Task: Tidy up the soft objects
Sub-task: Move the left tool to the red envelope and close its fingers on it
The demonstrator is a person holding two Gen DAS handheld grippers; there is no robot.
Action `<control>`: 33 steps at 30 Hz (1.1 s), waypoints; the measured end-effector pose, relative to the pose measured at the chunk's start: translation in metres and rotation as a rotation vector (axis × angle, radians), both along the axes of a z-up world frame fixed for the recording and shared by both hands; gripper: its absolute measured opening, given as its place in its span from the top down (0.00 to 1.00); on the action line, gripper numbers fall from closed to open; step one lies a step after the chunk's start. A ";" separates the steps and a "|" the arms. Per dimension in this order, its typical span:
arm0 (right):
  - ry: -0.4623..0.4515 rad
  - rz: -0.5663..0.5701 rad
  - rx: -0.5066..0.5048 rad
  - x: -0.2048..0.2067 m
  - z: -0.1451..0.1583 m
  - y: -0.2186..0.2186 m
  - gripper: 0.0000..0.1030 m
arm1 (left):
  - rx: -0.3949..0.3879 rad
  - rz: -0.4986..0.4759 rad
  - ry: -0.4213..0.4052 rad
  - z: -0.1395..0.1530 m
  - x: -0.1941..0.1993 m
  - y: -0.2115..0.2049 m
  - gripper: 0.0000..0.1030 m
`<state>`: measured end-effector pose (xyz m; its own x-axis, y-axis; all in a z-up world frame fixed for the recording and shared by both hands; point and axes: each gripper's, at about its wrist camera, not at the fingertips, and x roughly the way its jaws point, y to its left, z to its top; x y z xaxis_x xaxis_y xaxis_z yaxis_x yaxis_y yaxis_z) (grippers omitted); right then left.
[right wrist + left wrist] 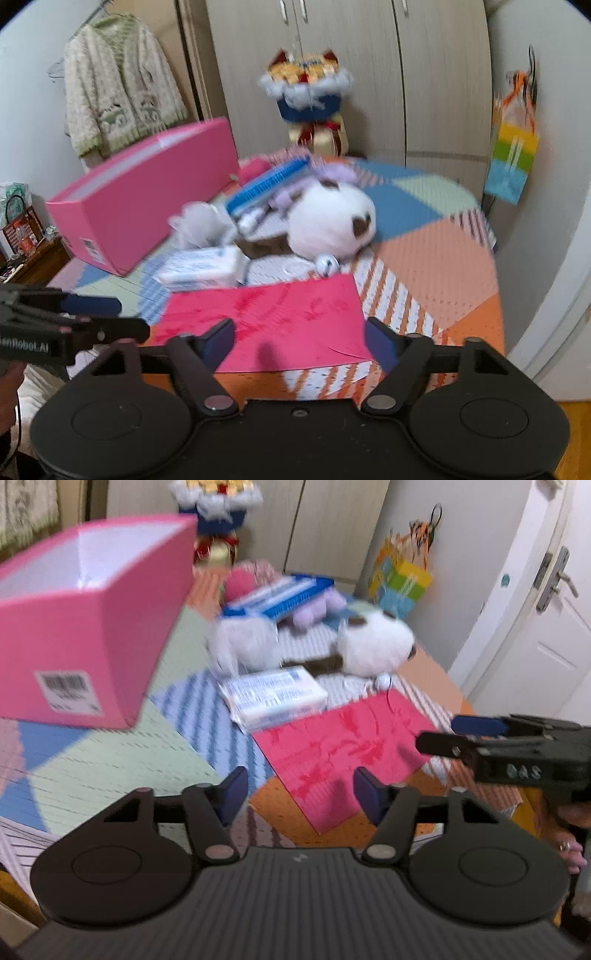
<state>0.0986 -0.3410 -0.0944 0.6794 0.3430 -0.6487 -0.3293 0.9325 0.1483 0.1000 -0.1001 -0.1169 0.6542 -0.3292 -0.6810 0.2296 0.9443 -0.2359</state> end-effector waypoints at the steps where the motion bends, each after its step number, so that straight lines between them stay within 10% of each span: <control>1: 0.014 -0.001 -0.004 0.007 -0.004 -0.001 0.31 | -0.007 -0.005 0.016 -0.004 0.003 -0.001 0.45; 12: 0.023 0.027 -0.049 0.022 -0.023 -0.004 0.43 | -0.066 -0.001 0.087 -0.003 0.012 -0.007 0.50; 18: -0.023 -0.001 -0.068 0.014 -0.023 -0.008 0.57 | -0.245 0.105 0.148 -0.006 0.020 0.014 0.50; 33: -0.008 -0.033 0.055 -0.001 -0.024 -0.024 0.58 | -0.286 0.052 -0.036 0.014 0.005 0.020 0.49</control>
<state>0.0972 -0.3653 -0.1183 0.6961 0.3554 -0.6238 -0.3001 0.9334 0.1969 0.1053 -0.0796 -0.1032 0.6970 -0.4699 -0.5416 0.1955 0.8513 -0.4870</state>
